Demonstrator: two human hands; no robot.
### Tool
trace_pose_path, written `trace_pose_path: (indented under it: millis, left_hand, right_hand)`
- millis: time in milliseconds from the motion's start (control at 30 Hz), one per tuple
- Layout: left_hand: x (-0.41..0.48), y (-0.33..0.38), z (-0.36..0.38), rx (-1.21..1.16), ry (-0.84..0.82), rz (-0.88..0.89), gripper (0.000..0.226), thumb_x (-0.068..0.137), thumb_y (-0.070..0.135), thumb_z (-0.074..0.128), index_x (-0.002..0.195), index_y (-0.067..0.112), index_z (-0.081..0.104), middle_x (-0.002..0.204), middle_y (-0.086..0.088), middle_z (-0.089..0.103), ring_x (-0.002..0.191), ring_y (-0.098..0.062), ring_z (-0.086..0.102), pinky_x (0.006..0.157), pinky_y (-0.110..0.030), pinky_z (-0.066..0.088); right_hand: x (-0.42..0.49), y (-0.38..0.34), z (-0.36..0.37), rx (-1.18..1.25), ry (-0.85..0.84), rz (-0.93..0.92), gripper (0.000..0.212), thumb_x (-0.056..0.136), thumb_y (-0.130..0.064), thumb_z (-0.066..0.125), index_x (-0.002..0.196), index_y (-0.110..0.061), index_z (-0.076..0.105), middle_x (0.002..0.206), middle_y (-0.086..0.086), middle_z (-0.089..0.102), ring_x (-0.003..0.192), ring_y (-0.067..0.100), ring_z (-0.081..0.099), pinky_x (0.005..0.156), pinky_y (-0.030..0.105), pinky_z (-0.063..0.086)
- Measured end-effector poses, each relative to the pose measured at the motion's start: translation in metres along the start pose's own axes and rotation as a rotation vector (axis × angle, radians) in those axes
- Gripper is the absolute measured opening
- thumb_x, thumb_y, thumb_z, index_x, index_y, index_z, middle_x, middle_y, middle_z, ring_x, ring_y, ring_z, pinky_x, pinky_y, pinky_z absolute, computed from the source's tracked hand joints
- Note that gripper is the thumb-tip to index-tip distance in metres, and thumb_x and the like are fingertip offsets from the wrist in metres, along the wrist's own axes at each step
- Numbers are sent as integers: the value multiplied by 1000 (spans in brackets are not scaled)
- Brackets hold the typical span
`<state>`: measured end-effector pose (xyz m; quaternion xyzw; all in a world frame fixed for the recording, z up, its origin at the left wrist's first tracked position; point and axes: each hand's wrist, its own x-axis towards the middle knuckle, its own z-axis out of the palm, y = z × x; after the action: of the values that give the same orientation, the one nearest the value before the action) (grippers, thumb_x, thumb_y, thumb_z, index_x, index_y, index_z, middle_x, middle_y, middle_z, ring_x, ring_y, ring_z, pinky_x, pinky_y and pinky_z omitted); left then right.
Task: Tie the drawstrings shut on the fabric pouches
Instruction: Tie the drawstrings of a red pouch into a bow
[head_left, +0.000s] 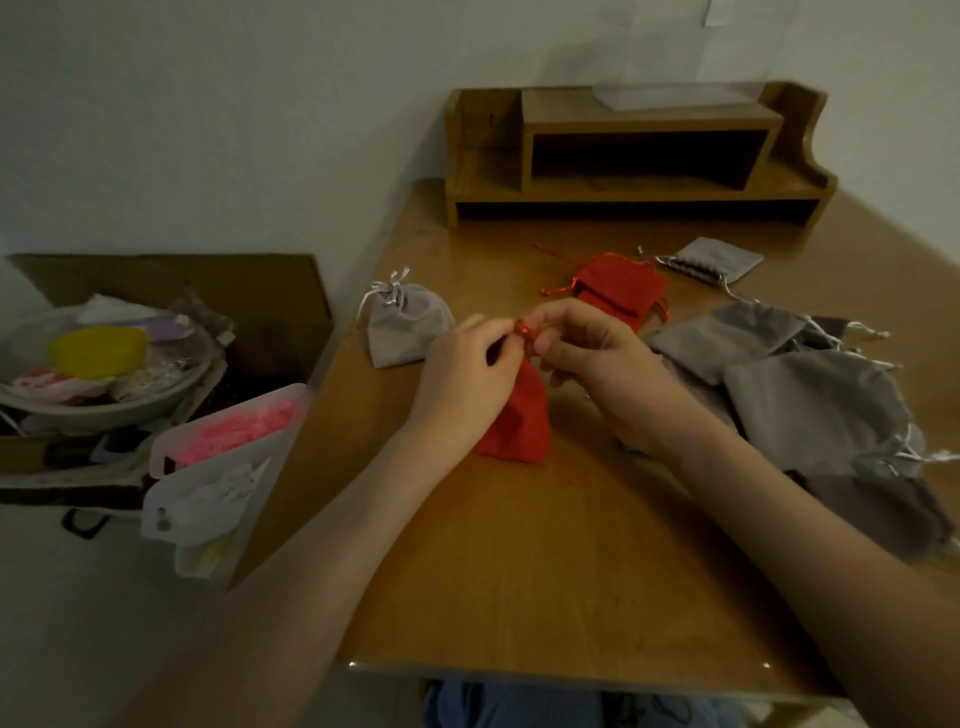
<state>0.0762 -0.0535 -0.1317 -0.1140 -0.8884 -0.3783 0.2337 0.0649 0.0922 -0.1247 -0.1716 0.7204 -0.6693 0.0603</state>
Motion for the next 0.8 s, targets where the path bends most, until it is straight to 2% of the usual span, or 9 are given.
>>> trace_pose_path:
  millis: [100,267,333,400,500,633,700,733,800]
  left_hand:
    - [0,0,1,-11,-40,-13,16,94,11,53,93,6,69,74,12,46,64,-1,47,59,-7,33]
    - [-1,-1,1,-2,-112,72,20,98,13,48,100,7,68,82,3,52,69,-4,48,64,-10,35]
    - [-2,-2,1,-18,-154,97,22,99,15,47,102,7,67,80,6,49,70,-4,47,64,-11,35]
    - [-1,-3,2,-50,-198,96,21,99,18,48,102,7,65,79,10,46,71,-2,47,65,-10,34]
    - [0,-4,4,-87,-190,69,16,96,20,54,95,7,65,79,4,50,71,-2,47,65,-10,34]
    - [0,-1,1,-142,-131,1,19,98,21,51,86,14,64,68,14,52,65,4,51,60,-11,34]
    - [-1,1,0,-196,-139,-55,22,99,23,50,82,15,64,61,8,53,58,2,49,55,-13,34]
    - [-1,1,1,-225,-152,-93,25,99,24,50,83,13,65,61,0,55,57,-1,48,54,-16,33]
    - [-1,1,2,-315,-174,-176,27,98,27,50,86,11,68,67,-11,57,63,-10,50,60,-26,36]
  right_hand:
    - [0,1,4,-15,29,-25,20,90,5,54,100,-11,59,77,3,57,71,13,52,63,21,45]
    - [1,4,4,-126,124,-47,21,88,2,60,107,-7,54,81,11,59,73,15,54,65,20,46]
    - [1,3,2,-154,131,-54,22,88,0,61,108,-8,57,82,12,59,72,12,55,67,19,46]
    - [1,3,0,-215,142,-76,17,88,-3,62,103,-11,60,82,10,61,71,11,55,69,25,48]
    - [2,6,-1,-363,168,-146,12,87,-6,65,94,-16,62,80,1,64,73,13,59,74,38,50]
    - [3,7,0,-418,193,-189,10,85,-12,70,90,-9,61,75,-3,63,70,11,60,70,37,51]
    - [3,6,-1,-420,186,-179,11,85,-10,69,88,-9,59,73,-4,64,68,9,61,69,34,51]
    - [2,5,-1,-411,179,-173,10,85,-8,69,87,-9,59,73,-3,64,67,8,61,68,33,51]
    - [2,3,-1,-384,168,-161,8,87,-8,66,85,-10,58,72,-3,65,66,8,61,66,29,51]
